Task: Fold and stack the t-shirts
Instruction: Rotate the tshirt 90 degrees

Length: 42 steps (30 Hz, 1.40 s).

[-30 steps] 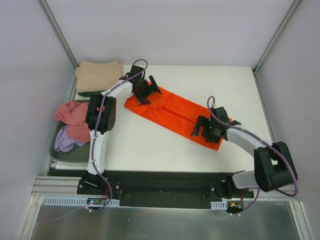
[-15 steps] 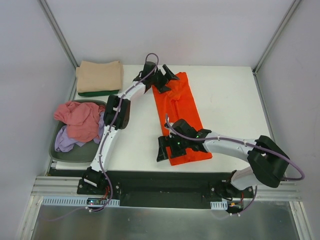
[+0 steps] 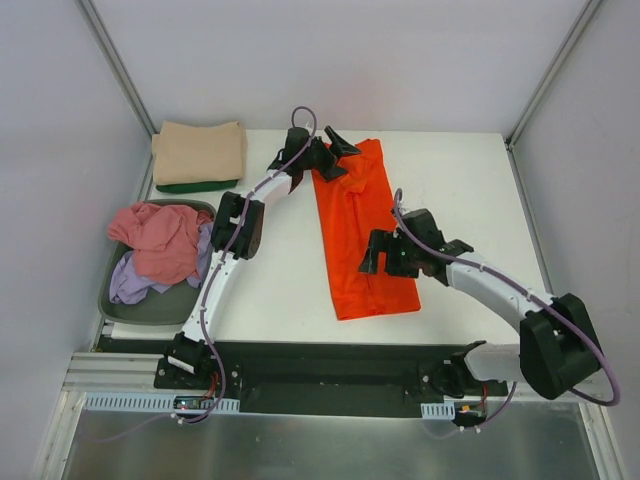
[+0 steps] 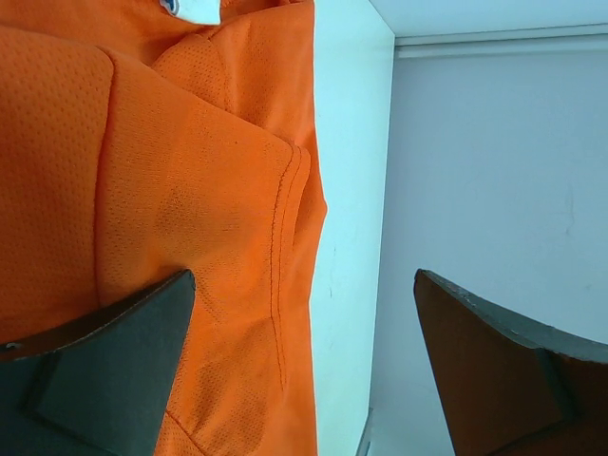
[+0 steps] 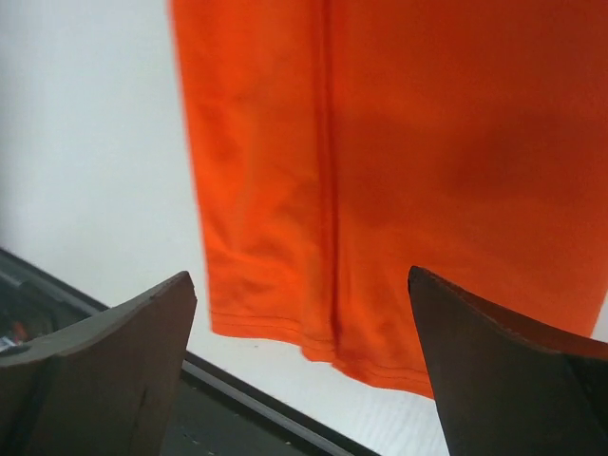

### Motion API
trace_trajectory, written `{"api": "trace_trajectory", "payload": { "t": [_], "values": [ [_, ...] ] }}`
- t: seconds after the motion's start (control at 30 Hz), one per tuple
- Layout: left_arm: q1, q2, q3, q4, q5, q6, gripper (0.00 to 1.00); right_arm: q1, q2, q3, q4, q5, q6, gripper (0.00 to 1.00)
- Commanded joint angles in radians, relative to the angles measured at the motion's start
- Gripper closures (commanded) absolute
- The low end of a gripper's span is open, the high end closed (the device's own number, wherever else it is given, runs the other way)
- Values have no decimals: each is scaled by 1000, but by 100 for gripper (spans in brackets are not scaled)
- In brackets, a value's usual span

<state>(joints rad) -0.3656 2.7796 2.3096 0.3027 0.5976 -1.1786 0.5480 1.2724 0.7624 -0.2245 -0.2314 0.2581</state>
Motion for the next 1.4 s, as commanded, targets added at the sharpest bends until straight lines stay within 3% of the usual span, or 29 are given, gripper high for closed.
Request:
{"api": "trace_trajectory", "payload": {
  "t": [0.0,0.17,0.4,0.5,0.63,0.77,0.83,0.93,1.07,1.2,1.37],
  "values": [
    [-12,32,14,3,-32,43,1,-26,74,-40,-52,23,-31,4],
    [-15,32,34,4,-35,54,1,-11,139,-95,34,-65,36,4],
    [-19,11,14,18,-27,62,1,150,145,-117,102,-79,127,4],
    [-22,-37,-25,21,-2,97,1,226,107,-118,114,6,158,4],
    [-42,-156,-122,-8,2,192,1,236,30,-110,80,105,152,4],
    [-62,-335,-229,-94,-47,305,1,236,-102,-60,-45,225,90,4],
    [-70,-440,-283,-129,-44,342,1,233,-186,-35,-131,361,64,4],
    [-90,-630,-415,-161,-44,417,1,210,-327,-52,-183,425,70,4],
    [-121,-912,-623,-289,-90,531,1,191,-493,-138,-187,396,96,4],
    [-151,-1222,-1038,-349,-194,573,1,179,-587,-221,-242,368,130,4],
    [-245,-1569,-1528,-352,-361,496,1,165,-663,-296,-277,365,164,4]
  ]
}}
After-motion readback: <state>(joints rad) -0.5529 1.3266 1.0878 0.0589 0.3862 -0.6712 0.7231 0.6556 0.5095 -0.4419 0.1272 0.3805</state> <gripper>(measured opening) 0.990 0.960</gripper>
